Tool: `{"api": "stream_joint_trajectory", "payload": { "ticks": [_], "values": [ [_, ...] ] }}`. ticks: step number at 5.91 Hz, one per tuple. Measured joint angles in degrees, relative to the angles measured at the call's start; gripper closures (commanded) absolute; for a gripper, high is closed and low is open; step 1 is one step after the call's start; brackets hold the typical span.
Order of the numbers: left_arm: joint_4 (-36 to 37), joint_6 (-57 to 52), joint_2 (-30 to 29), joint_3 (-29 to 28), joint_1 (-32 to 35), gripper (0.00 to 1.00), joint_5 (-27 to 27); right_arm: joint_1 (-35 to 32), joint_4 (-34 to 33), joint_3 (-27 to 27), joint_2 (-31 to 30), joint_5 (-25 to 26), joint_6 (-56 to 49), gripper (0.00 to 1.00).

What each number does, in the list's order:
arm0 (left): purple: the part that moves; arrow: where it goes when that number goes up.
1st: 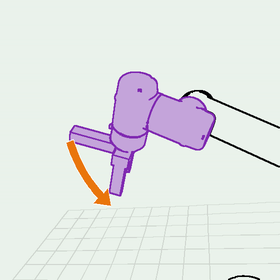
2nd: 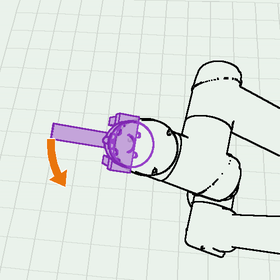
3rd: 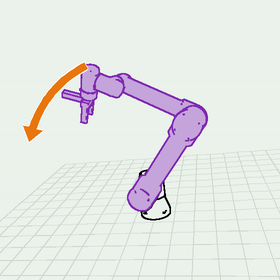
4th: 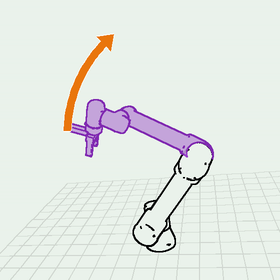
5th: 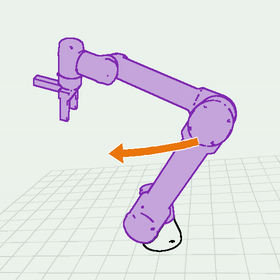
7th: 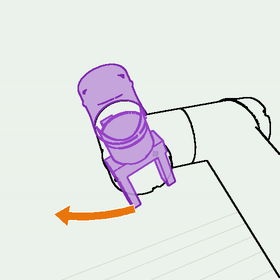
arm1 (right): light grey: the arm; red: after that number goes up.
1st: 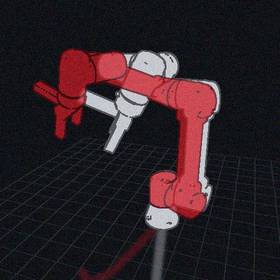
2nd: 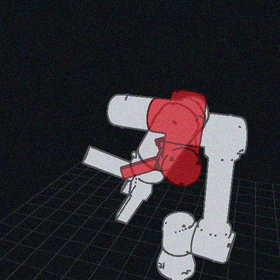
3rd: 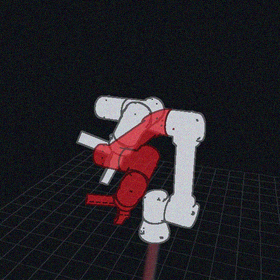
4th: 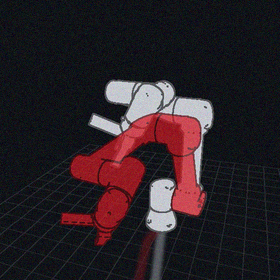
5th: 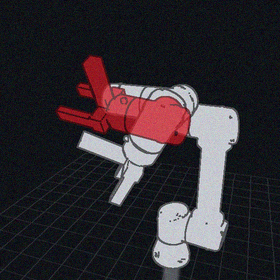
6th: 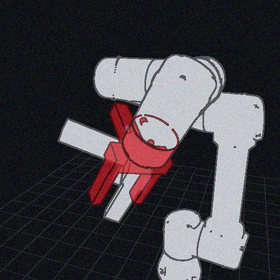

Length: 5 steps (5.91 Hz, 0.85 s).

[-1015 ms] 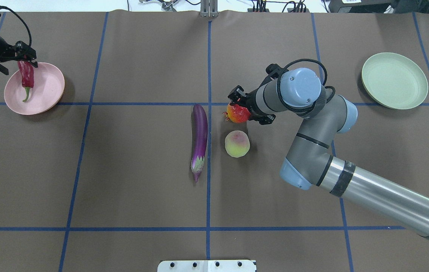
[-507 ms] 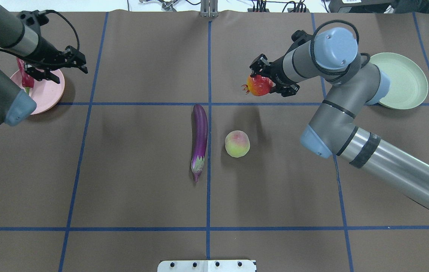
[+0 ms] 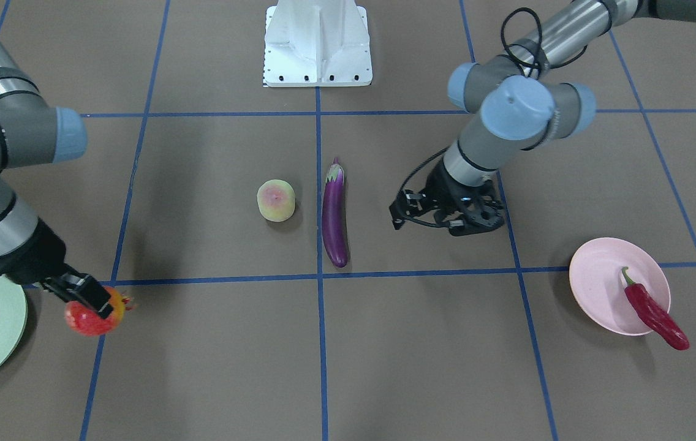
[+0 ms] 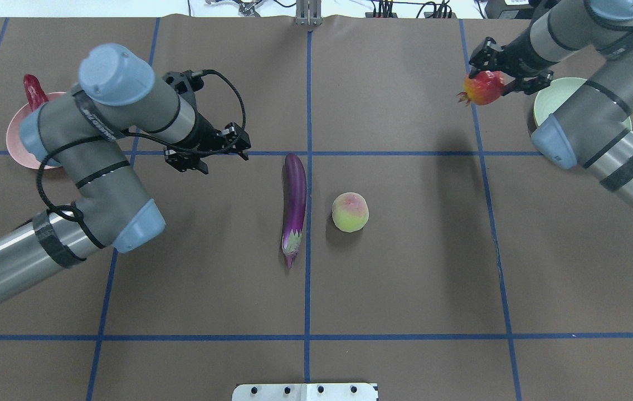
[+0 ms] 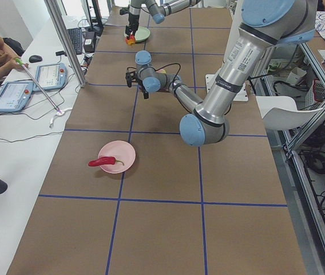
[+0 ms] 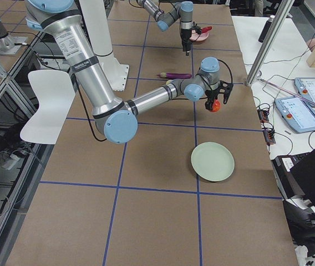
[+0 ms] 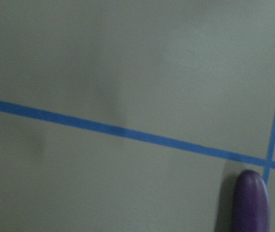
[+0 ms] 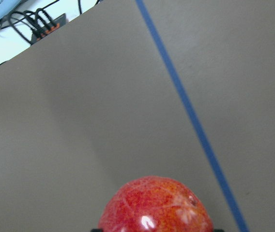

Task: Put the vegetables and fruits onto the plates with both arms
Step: 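Carry red fruit to green plate with right while left reaches eggplant, then grasp purple eggplant with left while right releases fruit on green plate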

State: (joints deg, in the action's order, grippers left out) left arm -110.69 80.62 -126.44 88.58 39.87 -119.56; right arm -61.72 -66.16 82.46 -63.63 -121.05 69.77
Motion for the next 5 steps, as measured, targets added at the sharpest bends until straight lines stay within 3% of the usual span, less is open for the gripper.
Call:
{"api": "stream_joint_trajectory", "payload": {
  "ticks": [2,3,4,5],
  "values": [
    [3.0,-0.2,-3.9,-0.2,-5.8,0.11,5.1,-4.6,-0.6,-6.6,-2.7,-0.2,-9.9,1.0],
    [3.1,-1.8,-4.4,-0.3,-7.7,0.0,7.8,-5.7,-0.5,-8.9,-4.4,-0.2,-10.9,1.0],
    [3.2,-3.3,-4.6,-0.5,-8.6,0.0,9.0,-6.2,-0.4,-9.8,-6.6,-0.3,-11.1,0.73],
    [3.3,-3.8,-4.7,-0.6,-10.1,0.01,11.0,-6.4,-0.4,-10.0,-8.1,-0.4,-11.1,0.01]
  ]
}}
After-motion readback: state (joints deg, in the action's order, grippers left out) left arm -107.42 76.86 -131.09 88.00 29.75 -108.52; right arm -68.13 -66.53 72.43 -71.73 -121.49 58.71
